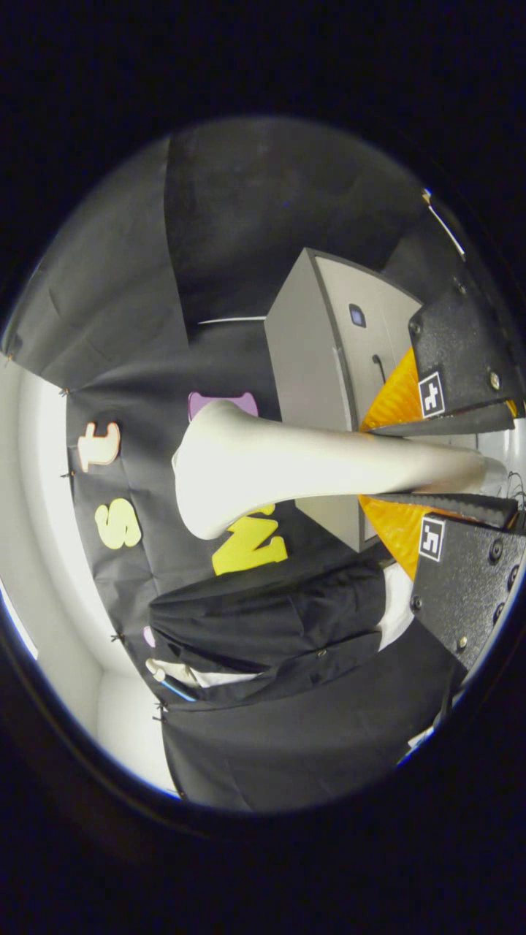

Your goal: Iron the clothes twice with a garment steamer, once on the left side and once on the right side.

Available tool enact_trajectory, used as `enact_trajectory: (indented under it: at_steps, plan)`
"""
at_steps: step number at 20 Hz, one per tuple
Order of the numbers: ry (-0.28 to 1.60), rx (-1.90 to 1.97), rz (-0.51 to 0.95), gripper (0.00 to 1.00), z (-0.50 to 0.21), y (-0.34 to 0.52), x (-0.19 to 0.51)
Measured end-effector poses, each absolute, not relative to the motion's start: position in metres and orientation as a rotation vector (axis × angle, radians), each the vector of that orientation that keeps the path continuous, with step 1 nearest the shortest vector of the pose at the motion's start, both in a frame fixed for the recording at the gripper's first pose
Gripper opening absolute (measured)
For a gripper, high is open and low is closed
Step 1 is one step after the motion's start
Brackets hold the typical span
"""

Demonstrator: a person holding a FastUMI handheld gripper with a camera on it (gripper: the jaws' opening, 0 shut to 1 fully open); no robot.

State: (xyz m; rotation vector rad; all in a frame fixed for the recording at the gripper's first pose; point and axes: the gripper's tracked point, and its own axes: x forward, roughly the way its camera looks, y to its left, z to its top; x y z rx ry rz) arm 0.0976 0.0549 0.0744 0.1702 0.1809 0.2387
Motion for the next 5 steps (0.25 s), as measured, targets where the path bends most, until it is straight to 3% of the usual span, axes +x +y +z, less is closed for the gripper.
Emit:
enact_trajectory:
  at_steps: [5]
  plan:
    - [0.199, 0.157, 0.279, 0.36, 0.059, 0.026, 0.082]
